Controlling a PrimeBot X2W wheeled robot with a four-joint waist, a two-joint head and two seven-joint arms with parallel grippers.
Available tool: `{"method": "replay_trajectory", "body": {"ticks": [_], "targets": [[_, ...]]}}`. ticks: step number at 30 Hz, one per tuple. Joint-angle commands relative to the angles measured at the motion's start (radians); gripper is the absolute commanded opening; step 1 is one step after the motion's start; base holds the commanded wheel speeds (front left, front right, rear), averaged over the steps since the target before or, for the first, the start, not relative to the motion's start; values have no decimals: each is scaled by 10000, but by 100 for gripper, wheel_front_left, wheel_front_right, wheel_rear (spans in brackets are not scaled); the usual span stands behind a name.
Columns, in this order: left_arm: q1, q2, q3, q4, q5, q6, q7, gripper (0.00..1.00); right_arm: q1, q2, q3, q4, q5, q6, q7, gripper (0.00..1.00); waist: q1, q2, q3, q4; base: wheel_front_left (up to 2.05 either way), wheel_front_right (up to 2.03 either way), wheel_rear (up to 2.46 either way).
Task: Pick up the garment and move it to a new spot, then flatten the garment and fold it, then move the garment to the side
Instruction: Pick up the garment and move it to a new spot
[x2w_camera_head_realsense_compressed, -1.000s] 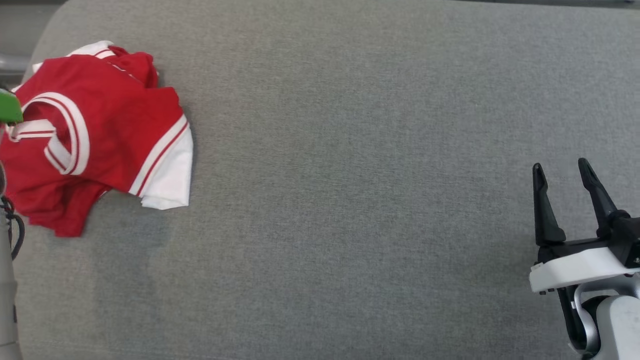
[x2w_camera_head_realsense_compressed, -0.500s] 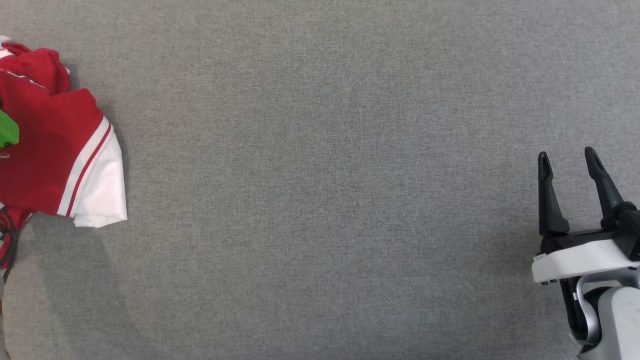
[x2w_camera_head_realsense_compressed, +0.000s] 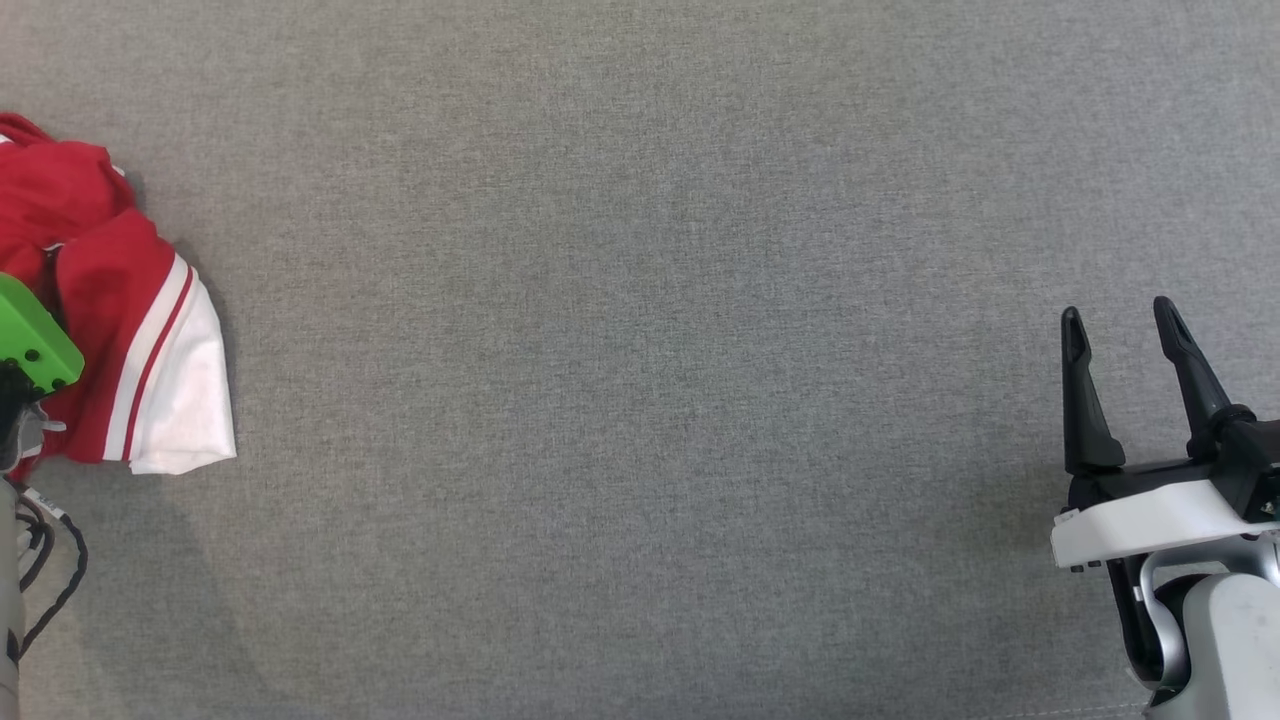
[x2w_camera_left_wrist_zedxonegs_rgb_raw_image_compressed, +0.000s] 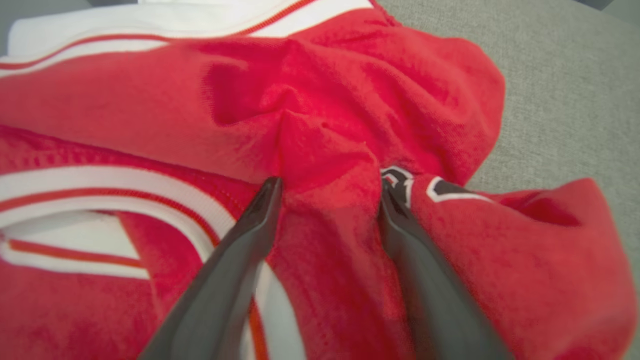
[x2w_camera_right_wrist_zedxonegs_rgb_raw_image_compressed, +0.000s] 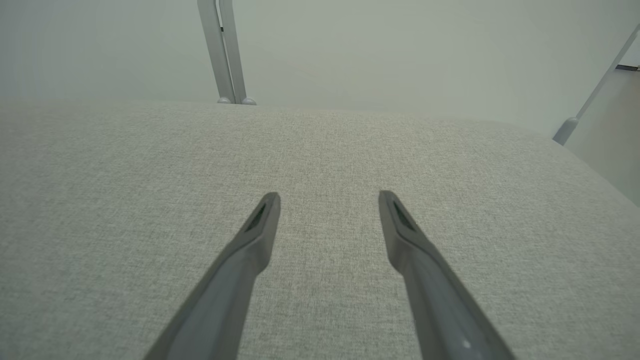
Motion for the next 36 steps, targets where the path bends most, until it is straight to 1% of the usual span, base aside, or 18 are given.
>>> {"method": "replay_trajectory", "body": {"ticks": [1,4,8,15,18,22,26,30,32,36], "targets": [[195,35,-62,128,-83,-32,-26,0,-111,8,25,31,-32,-10,-33,100,-1,-1,-42,-42,0,0,0],[255,96,-189,87,-41,-61,-474,0,-118,51,44,51,-32,-10,-41,100,-1,-1,-108,-66,0,0,0],[250,283,-293,-132,147,-80,-1505,0,-72,89,27,104,-4,-10,-80,100,-1,-1,-290,-15,0,0,0],[-120,471,-413,-575,487,36,-3085,0,25,207,126,305,53,-10,-186,100,-1,-1,-755,148,0,0,0],[-348,494,-502,-1056,605,83,-3664,0,51,255,185,470,100,-10,-262,100,-1,-1,-982,205,0,0,0],[-733,593,-682,-2075,830,116,-4091,0,98,361,280,697,189,-10,-382,100,-1,-1,-1333,152,0,0,0],[-1088,564,-988,-3493,1152,165,-4029,0,157,471,382,944,252,-10,-509,100,-1,-1,-1626,-90,0,0,0],[-1305,434,-1299,-5069,1194,208,-3554,0,160,555,443,1181,333,-10,-630,100,-1,-1,-1845,-518,0,0,0],[-1414,296,-1464,-5796,1158,244,-3225,0,126,584,473,1292,397,-10,-670,100,-1,-1,-1904,-780,0,0,0],[-1475,-169,-1833,-6801,1067,423,-2581,0,40,631,611,1470,481,-10,-743,100,-1,-1,-1919,-1398,0,0,0]]}}
